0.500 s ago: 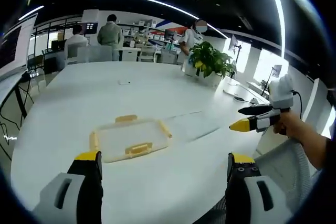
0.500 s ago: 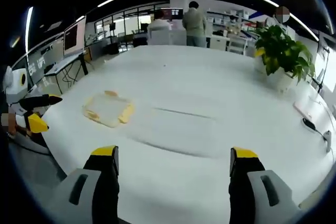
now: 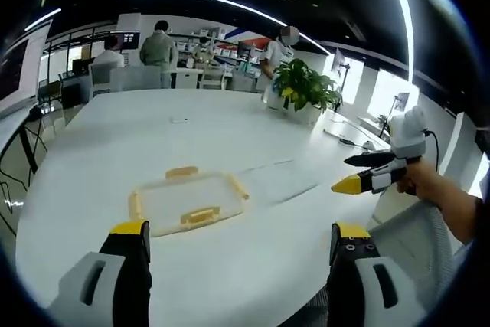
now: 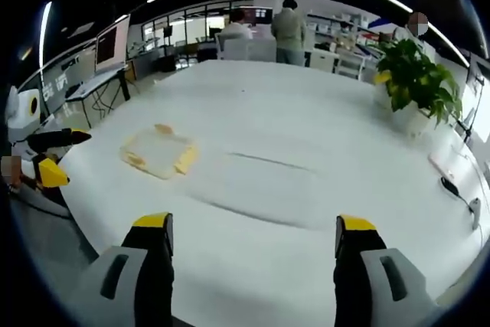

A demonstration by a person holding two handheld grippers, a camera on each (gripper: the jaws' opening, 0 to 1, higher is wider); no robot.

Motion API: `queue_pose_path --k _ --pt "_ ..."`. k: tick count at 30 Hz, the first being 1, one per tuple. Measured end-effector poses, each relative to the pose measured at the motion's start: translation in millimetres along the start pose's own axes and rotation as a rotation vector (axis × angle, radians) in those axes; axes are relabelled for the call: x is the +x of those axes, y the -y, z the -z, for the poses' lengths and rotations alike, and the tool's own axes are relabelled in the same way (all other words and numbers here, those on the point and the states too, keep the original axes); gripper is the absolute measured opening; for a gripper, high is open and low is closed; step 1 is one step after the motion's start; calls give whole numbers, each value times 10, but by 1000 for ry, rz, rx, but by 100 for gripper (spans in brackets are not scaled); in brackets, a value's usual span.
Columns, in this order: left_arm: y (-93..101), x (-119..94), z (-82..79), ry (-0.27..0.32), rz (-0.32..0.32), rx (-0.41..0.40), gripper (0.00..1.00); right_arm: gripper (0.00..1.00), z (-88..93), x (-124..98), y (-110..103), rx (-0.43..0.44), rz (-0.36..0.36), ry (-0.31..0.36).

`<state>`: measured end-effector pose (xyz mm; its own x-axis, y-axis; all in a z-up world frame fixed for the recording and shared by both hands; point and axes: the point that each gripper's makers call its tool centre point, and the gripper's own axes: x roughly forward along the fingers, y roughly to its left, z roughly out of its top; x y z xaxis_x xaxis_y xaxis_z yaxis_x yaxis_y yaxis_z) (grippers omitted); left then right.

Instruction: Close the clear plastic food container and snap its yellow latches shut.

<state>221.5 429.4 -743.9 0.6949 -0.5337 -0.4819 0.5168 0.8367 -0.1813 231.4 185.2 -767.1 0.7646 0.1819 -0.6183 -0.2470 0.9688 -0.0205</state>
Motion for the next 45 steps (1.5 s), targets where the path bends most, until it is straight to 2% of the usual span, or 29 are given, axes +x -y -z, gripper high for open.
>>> queue_pose_path --k 10,12,20,25,30,35,40,42,44,45 --pt "27 15 39 -22 16 1 93 83 37 22 -32 -8 -19 -18" --pt "45 12 17 -11 22 8 93 83 19 18 -37 -13 -20 -9" --pt "11 1 7 -5 3 4 95 84 5 7 -32 -3 -22 -1" --pt "11 3 48 -24 1 11 94 84 1 3 -28 9 -27 2" --pt "6 4 82 -43 -6 24 94 81 -56 -26 -78 -31 -32 29" --pt "3 -8 49 -29 -4 34 94 83 -41 -11 -84 -55 -29 17" --pt "71 -46 -34 6 72 -24 94 84 -122 -48 -129 -9 -71 63" --pt "55 -94 -59 8 106 -11 94 86 -185 -71 -154 -6 -91 93" --pt "75 -149 -99 14 186 24 98 94 -303 -98 -186 -14 -105 145" --pt "23 -174 -119 16 186 25 99 96 -354 -109 -228 -26 -128 167"
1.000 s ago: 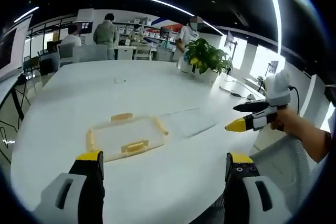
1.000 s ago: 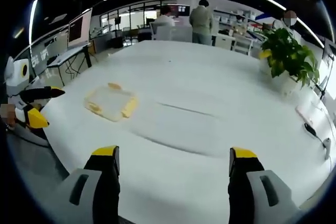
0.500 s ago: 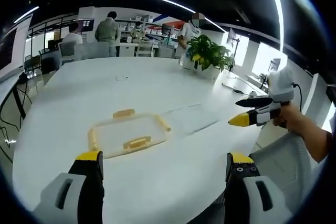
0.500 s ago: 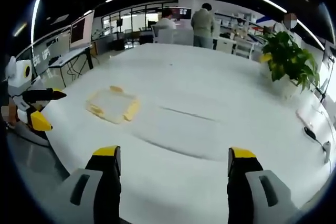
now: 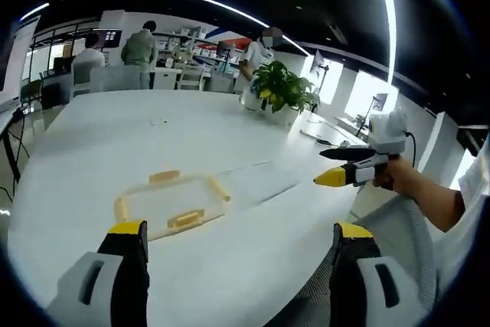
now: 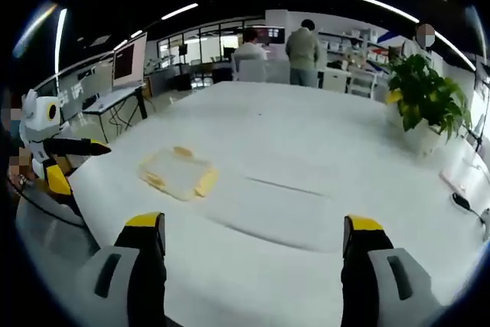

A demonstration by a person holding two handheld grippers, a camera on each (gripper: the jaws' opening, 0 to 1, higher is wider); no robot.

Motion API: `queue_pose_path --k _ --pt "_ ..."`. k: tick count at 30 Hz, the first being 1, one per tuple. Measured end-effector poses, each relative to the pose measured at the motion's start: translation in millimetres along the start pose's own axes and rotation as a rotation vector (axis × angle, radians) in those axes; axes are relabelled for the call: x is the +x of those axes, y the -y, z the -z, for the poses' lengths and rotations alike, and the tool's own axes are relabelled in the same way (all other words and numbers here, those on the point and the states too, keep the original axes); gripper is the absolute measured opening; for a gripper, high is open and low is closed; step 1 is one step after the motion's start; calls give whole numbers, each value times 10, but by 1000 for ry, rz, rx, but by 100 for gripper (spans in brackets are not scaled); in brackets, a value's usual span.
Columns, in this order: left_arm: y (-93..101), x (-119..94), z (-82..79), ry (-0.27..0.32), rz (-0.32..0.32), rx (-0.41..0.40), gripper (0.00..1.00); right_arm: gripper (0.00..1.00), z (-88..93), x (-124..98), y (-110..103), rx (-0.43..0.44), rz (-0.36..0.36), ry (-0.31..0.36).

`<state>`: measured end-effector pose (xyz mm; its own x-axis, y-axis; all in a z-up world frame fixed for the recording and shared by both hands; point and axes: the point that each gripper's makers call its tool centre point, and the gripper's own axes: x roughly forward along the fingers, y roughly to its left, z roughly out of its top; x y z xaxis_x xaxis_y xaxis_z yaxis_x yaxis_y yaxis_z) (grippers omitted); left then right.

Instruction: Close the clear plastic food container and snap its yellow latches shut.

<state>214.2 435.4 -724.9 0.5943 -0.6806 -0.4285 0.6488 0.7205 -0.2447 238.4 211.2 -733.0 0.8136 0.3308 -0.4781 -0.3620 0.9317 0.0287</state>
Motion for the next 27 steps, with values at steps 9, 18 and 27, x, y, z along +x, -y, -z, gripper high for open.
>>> queue_pose_path --k 9,18,27 --pt "-534 -112 21 -183 50 343 97 100 -311 109 -401 -338 -253 57" --pt "-849 45 106 -329 148 418 75 96 -373 401 -681 -517 -473 -54" --pt "-1210 236 223 -537 213 542 71 68 6 802 -653 -661 -566 -360"
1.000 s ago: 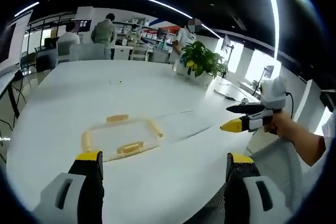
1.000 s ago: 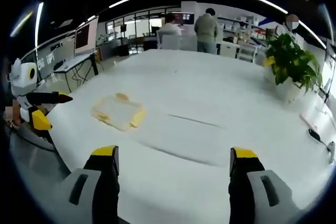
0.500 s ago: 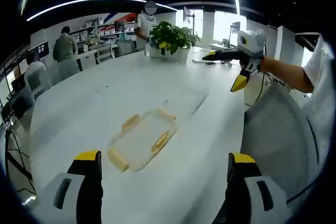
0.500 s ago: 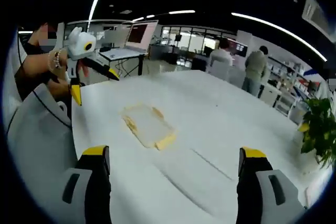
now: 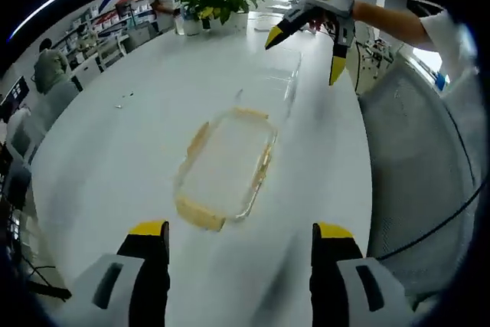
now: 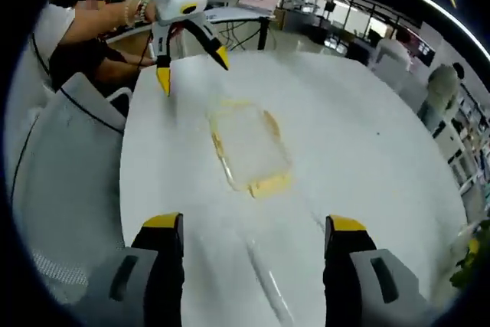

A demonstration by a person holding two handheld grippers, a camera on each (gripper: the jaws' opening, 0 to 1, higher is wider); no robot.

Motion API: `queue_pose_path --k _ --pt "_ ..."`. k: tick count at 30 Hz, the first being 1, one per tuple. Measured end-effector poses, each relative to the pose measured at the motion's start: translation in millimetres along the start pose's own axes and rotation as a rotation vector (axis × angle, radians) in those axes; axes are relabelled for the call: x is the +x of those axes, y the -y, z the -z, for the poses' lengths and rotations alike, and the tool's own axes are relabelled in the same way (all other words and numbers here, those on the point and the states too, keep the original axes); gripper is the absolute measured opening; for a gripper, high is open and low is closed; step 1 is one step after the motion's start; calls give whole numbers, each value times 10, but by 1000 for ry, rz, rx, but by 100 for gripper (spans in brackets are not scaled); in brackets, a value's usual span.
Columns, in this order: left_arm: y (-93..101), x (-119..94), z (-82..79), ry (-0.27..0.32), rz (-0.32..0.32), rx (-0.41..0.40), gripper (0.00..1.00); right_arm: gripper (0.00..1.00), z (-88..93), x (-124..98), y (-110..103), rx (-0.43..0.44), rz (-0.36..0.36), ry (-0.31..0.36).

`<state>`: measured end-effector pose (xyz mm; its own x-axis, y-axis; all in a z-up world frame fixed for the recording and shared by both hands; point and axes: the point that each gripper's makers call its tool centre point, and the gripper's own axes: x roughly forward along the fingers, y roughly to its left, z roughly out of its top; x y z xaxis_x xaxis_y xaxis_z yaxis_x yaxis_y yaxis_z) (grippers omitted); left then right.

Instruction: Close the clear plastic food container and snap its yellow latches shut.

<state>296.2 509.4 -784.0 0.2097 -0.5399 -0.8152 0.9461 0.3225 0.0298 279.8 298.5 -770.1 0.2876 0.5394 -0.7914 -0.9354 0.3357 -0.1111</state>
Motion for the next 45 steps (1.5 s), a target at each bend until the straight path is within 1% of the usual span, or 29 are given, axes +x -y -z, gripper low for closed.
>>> queue_pose_path --k 1,2,3,4,6,8,9,10,11,12,14,17,19,21,23,25,28,30,32,34,36,39,40,41,43,45 --pt "-27 21 3 -9 20 -2 69 65 -34 38 -2 -15 -14 -2" --pt "-67 41 12 -19 23 5 67 63 -63 67 -3 -24 -30 -1" --pt "-125 70 49 -50 27 22 65 64 -96 104 13 -27 -43 -4" --pt "-141 78 63 -61 29 29 65 65 -123 128 20 -35 -55 -2" --pt "-216 144 123 -106 38 75 65 65 -169 181 63 -44 -67 0" --pt "-271 214 195 -150 53 113 62 60 -160 255 126 -48 -79 -36" --pt "-297 255 225 -167 60 131 60 57 -143 306 155 -65 -90 -58" --pt "-306 282 229 -168 66 131 58 54 -137 336 180 -72 -94 -68" --pt "-301 312 237 -174 90 123 58 52 -131 384 206 -78 -104 -79" --pt "-314 330 232 -172 97 114 58 51 -131 412 211 -84 -115 -83" --pt "-355 370 213 -168 106 114 58 53 -147 484 222 -87 -138 -83" --pt "-432 428 178 -167 109 125 57 56 -120 572 234 -94 -155 -103" --pt "-436 466 167 -173 128 128 57 53 -80 626 242 -106 -167 -124" --pt "-457 505 182 -189 129 139 57 52 -52 672 233 -120 -181 -140" --pt "-433 529 217 -201 153 142 57 52 -39 705 221 -132 -192 -148" --pt "-450 551 228 -207 149 163 57 53 -19 746 217 -147 -204 -161" --pt "-429 550 222 -211 172 158 54 52 -1 798 223 -157 -220 -176" --pt "-431 554 201 -208 172 172 53 49 7 843 247 -182 -223 -184" --pt "-437 561 167 -201 169 185 50 46 -19 878 265 -188 -226 -179" --pt "-419 571 145 -200 177 186 48 48 -58 905 262 -185 -235 -171" --pt "-383 591 147 -208 192 190 48 48 -63 928 243 -208 -247 -180" --pt "-415 628 190 -235 180 247 44 44 -20 961 244 -254 -252 -211" --pt "-435 632 155 -219 172 268 41 42 -17 967 244 -260 -251 -216" --pt "-426 631 157 -221 175 256 41 40 -5 975 257 -268 -245 -226" --pt "-427 629 160 -220 174 258 41 37 18 975 248 -283 -250 -234" --pt "-426 628 159 -218 172 258 41 38 16 982 252 -279 -241 -234"
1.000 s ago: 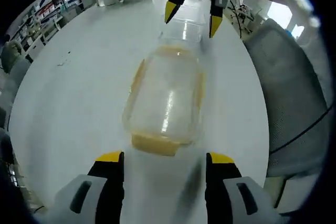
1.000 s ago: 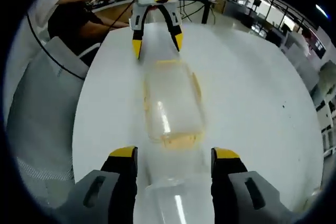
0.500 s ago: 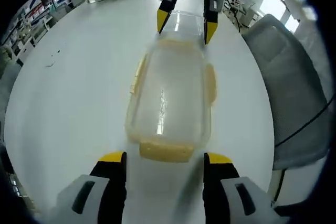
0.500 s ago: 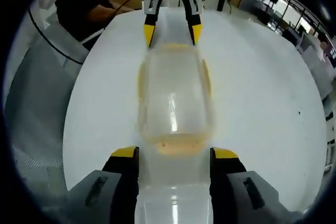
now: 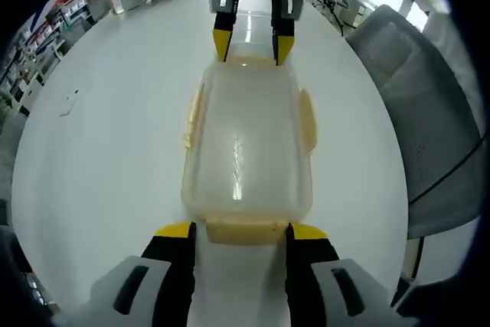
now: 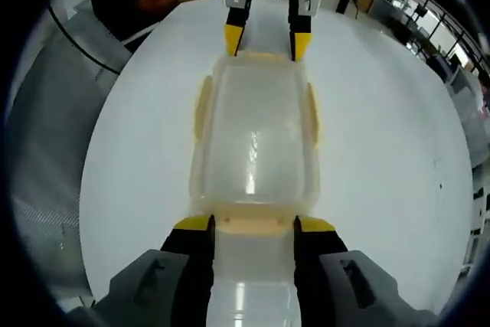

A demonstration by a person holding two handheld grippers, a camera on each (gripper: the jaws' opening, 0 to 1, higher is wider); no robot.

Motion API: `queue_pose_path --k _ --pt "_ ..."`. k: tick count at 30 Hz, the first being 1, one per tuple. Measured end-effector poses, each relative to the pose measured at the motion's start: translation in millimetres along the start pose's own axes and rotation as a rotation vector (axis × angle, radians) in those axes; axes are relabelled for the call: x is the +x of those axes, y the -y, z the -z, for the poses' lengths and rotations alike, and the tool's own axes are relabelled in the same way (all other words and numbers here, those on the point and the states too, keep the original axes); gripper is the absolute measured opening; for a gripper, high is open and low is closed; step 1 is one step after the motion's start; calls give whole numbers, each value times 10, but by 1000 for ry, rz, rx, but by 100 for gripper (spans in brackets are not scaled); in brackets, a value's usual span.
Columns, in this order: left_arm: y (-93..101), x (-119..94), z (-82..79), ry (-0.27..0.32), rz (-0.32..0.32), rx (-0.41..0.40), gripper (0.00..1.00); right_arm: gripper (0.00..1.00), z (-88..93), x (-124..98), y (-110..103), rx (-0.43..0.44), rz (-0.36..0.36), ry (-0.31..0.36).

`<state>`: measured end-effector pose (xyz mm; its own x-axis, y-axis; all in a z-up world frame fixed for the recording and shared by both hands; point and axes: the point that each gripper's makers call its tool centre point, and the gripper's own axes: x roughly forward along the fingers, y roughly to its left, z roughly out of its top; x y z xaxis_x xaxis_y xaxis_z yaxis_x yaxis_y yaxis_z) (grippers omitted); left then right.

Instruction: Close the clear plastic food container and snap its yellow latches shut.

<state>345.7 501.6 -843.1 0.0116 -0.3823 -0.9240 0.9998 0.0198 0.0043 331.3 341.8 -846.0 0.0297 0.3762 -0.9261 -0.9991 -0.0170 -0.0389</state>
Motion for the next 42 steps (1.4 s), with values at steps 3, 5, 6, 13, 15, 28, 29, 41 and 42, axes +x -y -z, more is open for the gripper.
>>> queue_pose_path --k 3,5,6,13,15,28,29,41,42 --pt "14 2 -2 -4 2 8 41 37 -11 14 24 15 1 -4" --pt "38 6 -14 -1 15 40 38 37 -14 20 32 26 -1 -6" --pt "25 6 -9 -8 9 26 38 37 -11 20 31 30 -4 -10" --pt "16 16 -7 -9 9 19 33 36 -6 25 31 55 -15 -4" --pt "16 23 -13 -20 9 17 33 36 -6 27 27 52 -17 -13" --pt "6 39 1 -147 8 16 32 35 8 30 21 59 -19 -46" --pt "5 38 3 -147 9 16 32 35 8 32 24 59 -19 -48" --pt "34 30 4 -126 1 25 32 36 21 18 31 43 -27 -22" --pt "44 22 8 -122 12 19 32 36 20 14 35 45 -29 -16"
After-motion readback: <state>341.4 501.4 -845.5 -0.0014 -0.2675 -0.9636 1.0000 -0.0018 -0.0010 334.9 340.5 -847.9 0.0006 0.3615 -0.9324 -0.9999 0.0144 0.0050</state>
